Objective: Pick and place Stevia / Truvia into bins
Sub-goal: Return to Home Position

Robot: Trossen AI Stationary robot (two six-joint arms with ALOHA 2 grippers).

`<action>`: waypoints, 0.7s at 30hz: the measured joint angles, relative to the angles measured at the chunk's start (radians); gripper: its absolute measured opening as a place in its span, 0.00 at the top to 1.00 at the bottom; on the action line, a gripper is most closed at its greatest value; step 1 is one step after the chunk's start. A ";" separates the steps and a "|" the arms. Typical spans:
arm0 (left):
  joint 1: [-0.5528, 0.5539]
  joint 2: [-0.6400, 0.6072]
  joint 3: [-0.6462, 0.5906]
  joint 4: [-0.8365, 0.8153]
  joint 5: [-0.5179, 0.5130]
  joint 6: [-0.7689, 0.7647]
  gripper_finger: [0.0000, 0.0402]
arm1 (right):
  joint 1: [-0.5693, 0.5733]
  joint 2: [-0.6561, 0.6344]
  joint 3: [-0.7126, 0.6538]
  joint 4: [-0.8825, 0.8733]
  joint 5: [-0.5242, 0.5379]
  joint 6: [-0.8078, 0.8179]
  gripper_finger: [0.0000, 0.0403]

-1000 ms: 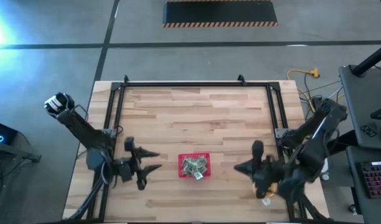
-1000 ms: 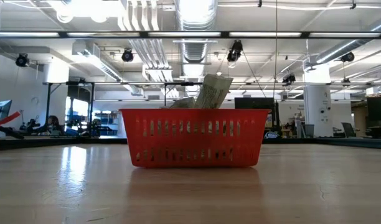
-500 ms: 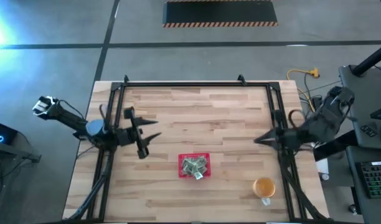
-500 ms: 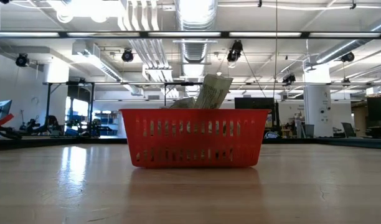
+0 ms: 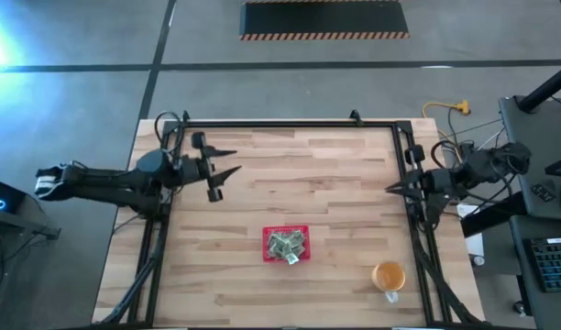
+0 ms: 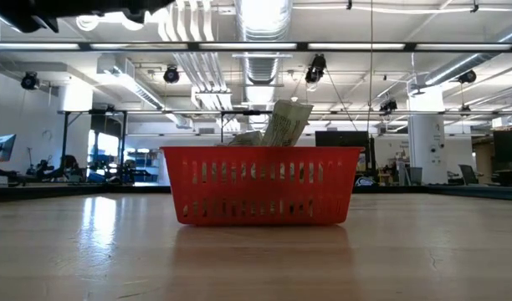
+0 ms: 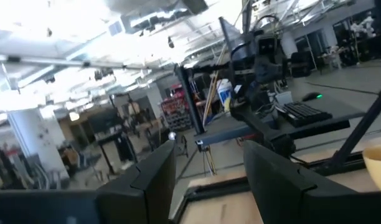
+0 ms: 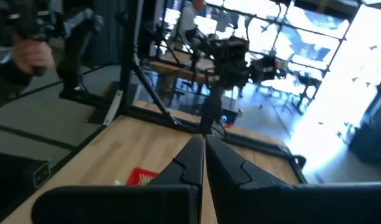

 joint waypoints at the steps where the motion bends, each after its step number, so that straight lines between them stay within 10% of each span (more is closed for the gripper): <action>1: 0.031 0.004 0.000 -0.005 0.025 -0.026 0.57 | -0.013 -0.006 -0.009 -0.001 0.000 0.017 0.98; 21: 0.269 0.191 -0.020 0.028 0.271 -0.210 0.57 | -0.213 -0.183 -0.281 0.087 -0.028 0.210 0.98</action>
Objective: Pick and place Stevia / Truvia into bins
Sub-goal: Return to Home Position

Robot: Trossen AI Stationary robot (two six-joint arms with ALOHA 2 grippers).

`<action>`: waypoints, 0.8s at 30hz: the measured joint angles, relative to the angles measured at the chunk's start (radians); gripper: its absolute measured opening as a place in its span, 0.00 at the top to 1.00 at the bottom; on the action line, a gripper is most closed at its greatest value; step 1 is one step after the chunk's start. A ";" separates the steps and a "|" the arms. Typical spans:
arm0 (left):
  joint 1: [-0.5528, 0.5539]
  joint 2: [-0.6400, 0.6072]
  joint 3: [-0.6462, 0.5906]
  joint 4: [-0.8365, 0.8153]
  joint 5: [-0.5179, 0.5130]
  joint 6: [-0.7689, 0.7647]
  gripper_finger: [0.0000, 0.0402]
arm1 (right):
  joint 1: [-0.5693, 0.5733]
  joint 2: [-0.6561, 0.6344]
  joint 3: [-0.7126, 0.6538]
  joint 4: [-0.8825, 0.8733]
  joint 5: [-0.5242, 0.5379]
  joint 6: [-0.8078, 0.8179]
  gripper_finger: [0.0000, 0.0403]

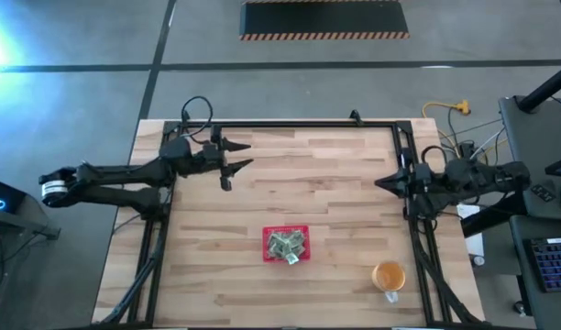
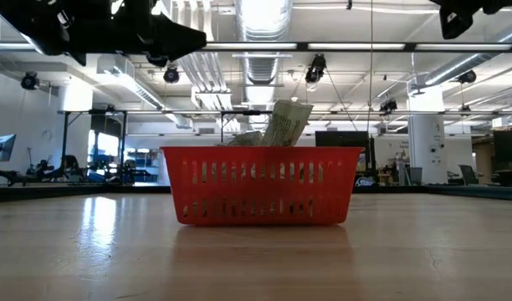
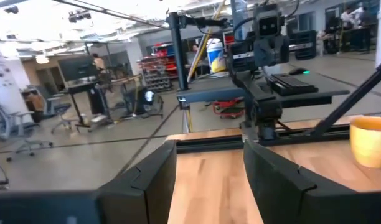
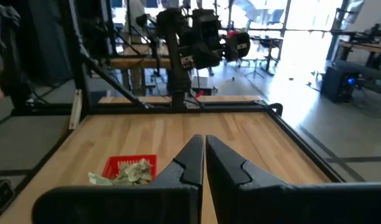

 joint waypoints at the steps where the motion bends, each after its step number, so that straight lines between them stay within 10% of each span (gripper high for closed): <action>1: 0.007 0.000 -0.009 0.008 0.011 -0.007 0.57 | -0.002 -0.027 -0.015 -0.001 -0.012 0.000 0.98; 10: 0.060 -0.047 -0.201 0.240 0.012 -0.083 0.57 | -0.002 -0.271 -0.129 -0.054 -0.016 0.021 0.98; 24: 0.089 -0.093 -0.304 0.340 0.018 -0.145 0.57 | -0.004 -0.215 -0.185 0.073 -0.036 0.071 0.98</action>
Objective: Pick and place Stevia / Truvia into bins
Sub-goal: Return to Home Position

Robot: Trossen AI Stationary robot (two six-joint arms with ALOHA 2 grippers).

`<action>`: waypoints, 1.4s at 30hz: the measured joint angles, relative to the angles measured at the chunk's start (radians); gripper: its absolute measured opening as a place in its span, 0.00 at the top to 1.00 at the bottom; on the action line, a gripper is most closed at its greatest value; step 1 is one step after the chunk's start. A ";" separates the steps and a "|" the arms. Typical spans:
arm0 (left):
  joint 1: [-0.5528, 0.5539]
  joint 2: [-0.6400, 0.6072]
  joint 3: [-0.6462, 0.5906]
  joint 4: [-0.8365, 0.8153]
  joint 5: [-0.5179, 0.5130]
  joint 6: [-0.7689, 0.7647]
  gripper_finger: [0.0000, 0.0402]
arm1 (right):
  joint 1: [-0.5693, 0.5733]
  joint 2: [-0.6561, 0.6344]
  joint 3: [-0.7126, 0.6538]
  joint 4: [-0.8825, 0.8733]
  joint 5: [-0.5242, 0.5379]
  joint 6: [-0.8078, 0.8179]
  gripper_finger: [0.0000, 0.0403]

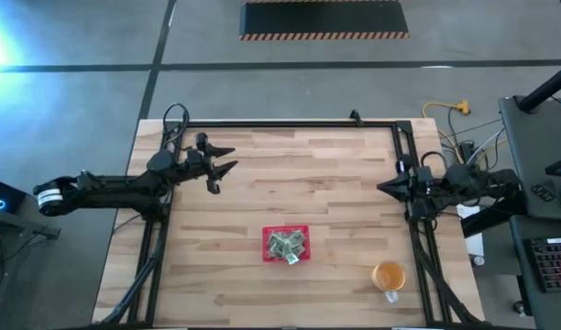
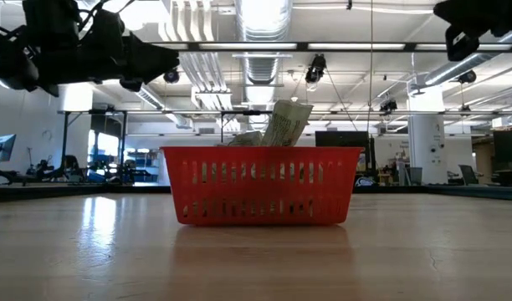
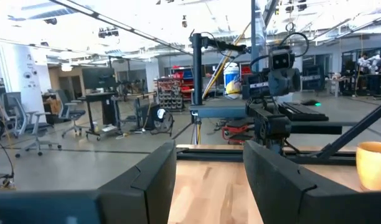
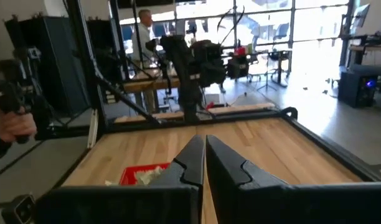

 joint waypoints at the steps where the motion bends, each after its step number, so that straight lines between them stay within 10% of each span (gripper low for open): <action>1: 0.000 0.000 0.000 0.000 0.001 0.000 0.57 | 0.000 0.002 -0.013 0.008 -0.007 0.000 0.98; 20: 0.000 0.006 -0.001 0.003 0.023 0.002 0.57 | -0.228 0.007 -0.143 0.100 -0.234 -0.015 0.98; 42: -0.001 0.005 -0.134 0.154 0.078 -0.005 0.57 | -0.293 0.003 -0.337 0.341 -0.215 -0.066 0.98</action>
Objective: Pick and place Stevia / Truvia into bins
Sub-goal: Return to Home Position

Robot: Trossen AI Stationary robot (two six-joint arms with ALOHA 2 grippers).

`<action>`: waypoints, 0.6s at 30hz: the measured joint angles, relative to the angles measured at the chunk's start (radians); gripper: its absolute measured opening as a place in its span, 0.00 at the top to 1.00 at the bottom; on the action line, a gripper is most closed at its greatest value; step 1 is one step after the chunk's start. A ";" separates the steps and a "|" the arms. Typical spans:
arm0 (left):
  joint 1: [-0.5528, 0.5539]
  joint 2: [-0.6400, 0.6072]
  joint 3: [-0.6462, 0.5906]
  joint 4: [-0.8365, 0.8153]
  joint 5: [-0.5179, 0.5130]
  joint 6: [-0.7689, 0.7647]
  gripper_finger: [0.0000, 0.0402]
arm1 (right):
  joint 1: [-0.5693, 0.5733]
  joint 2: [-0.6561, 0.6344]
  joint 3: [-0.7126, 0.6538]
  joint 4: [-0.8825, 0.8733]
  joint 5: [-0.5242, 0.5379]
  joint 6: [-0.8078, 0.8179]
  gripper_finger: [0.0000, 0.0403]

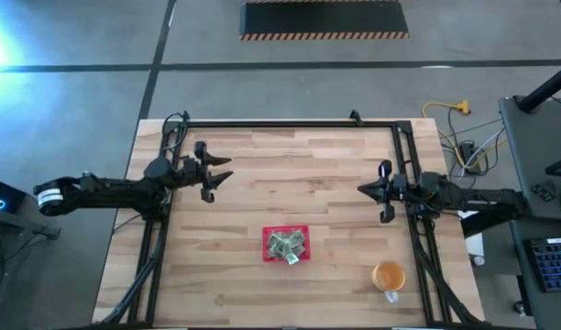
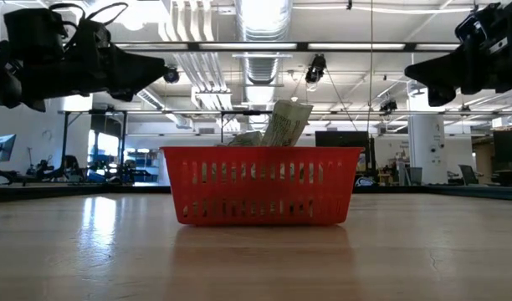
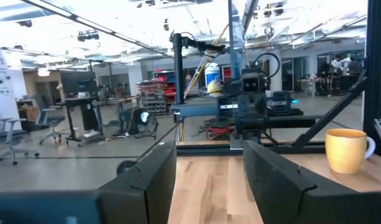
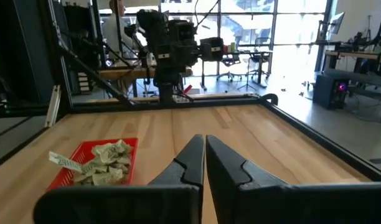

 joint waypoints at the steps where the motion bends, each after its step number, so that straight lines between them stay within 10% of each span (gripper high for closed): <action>1: 0.000 0.001 0.000 -0.001 0.003 0.000 0.57 | 0.000 0.000 0.000 -0.001 0.000 0.000 0.98; 14: -0.001 -0.055 -0.016 0.078 0.162 0.031 0.57 | -0.003 0.001 -0.013 -0.053 0.003 0.004 0.98; 18: -0.002 -0.112 -0.016 0.003 0.073 0.027 0.57 | -0.003 0.002 -0.013 -0.053 0.003 0.008 0.98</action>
